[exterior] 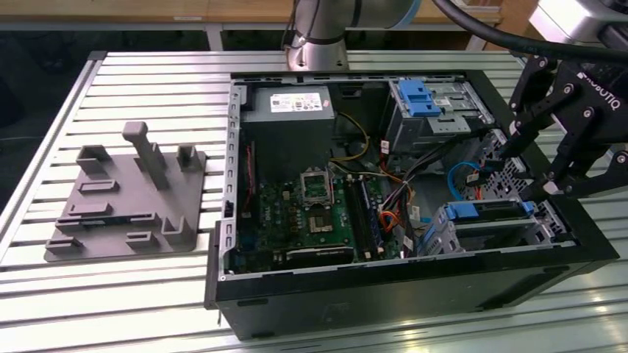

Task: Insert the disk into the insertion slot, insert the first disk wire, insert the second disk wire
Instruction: 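Insert the first disk wire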

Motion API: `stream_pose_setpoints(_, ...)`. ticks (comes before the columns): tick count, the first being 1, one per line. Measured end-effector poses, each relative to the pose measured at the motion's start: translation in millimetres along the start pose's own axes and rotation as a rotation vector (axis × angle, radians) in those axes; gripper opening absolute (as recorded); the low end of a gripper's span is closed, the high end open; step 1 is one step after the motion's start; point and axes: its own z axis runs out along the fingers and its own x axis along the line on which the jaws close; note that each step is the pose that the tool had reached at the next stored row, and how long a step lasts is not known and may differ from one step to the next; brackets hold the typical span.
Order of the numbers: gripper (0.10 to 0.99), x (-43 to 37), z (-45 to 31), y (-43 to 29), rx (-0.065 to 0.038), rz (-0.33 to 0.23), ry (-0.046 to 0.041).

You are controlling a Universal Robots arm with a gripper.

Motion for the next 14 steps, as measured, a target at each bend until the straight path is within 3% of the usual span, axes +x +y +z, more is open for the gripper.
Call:
stream_pose_setpoints(1, 0.557, -0.4, 0.0, 0.0, 0.000, 0.000, 0.0029)
stream_pose_setpoints(2, 0.557, -1.4, 0.0, 0.0, 0.000, 0.000, 0.0113)
stream_pose_setpoints(14, 0.557, -22.7, 1.4, -1.3, -0.010, 0.009, 0.2269)
